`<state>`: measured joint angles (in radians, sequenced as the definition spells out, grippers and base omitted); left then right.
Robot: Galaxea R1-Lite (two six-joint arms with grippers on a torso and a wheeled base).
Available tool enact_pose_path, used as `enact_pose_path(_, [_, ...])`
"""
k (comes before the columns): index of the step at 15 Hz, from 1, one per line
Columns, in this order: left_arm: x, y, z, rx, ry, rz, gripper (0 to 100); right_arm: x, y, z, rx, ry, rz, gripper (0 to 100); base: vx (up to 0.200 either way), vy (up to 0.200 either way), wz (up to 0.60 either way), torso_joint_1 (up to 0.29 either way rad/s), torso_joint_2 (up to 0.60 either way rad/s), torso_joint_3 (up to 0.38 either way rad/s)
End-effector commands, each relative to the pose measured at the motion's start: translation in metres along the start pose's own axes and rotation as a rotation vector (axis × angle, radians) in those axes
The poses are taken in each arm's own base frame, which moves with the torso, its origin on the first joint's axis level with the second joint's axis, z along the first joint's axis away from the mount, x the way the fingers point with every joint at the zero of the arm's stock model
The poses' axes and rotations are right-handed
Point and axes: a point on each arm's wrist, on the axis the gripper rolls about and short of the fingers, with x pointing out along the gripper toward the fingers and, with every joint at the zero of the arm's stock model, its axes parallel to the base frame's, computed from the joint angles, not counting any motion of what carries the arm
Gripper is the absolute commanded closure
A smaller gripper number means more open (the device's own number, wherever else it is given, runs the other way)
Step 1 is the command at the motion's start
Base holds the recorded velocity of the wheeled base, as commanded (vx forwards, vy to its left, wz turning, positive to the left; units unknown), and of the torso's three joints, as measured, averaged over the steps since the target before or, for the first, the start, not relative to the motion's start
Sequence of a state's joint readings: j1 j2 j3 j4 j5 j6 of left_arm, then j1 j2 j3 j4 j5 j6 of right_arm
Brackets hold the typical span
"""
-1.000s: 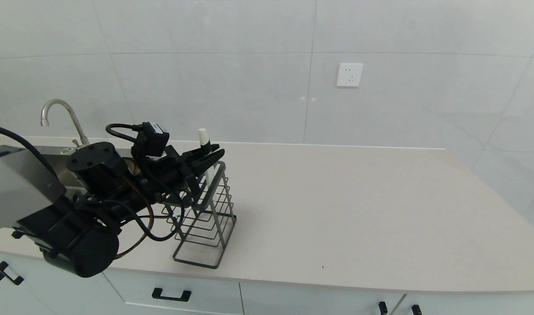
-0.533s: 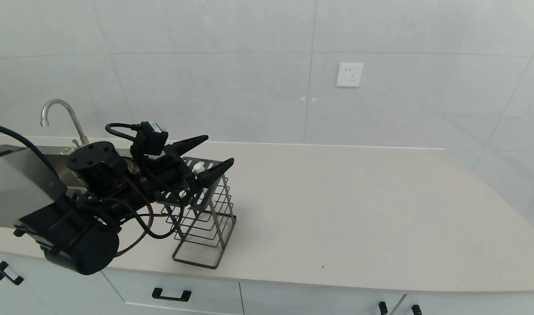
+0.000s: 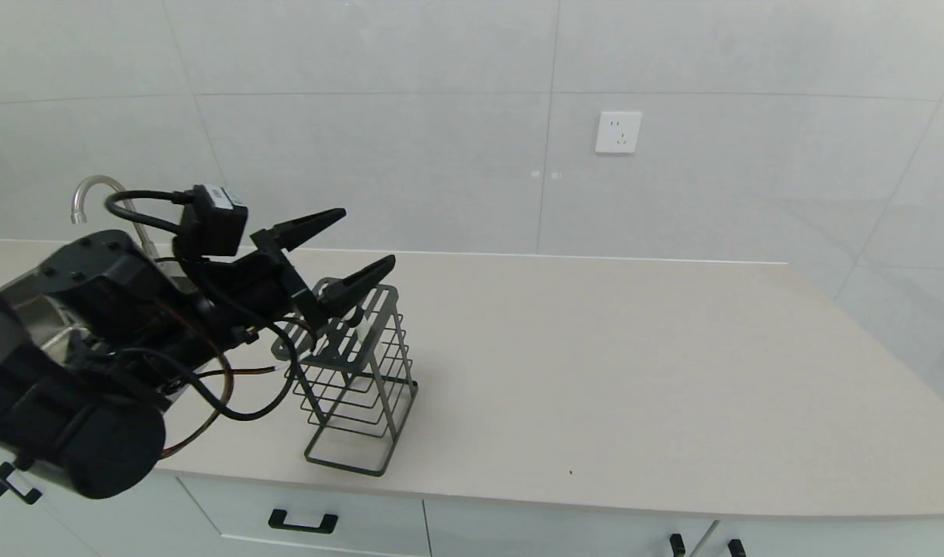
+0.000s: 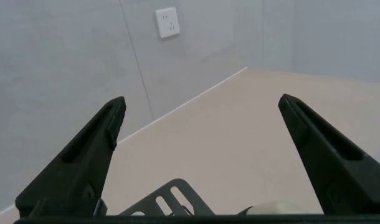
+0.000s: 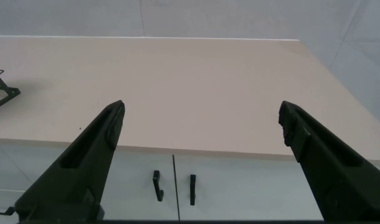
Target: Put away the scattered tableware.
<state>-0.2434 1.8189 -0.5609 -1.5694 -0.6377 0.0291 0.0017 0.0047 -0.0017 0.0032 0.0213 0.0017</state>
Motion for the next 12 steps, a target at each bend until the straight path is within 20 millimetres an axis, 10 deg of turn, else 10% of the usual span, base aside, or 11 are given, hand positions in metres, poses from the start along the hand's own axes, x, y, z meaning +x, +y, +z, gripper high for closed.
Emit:
enact_pose_path(1, [-0.058, -0.037, 0.059, 0.072, -0.089, 0.019, 0, 0.000, 0.000, 0.000, 0.000, 0.001, 0.000, 0, 0.000, 0.000, 0.00, 0.000, 0.00, 0.000])
enact_pose_path(5, [-0.164, -0.111, 0.089, 0.170, -0.175, 0.090, 0, 0.000, 0.000, 0.000, 0.000, 0.001, 0.000, 0, 0.000, 0.000, 0.00, 0.000, 0.00, 0.000])
enact_pose_path(12, [-0.245, -0.183, 0.063, 0.088, -0.010, 0.214, 0, 0.000, 0.000, 0.000, 0.000, 0.001, 0.000, 0, 0.000, 0.000, 0.00, 0.000, 0.00, 0.000])
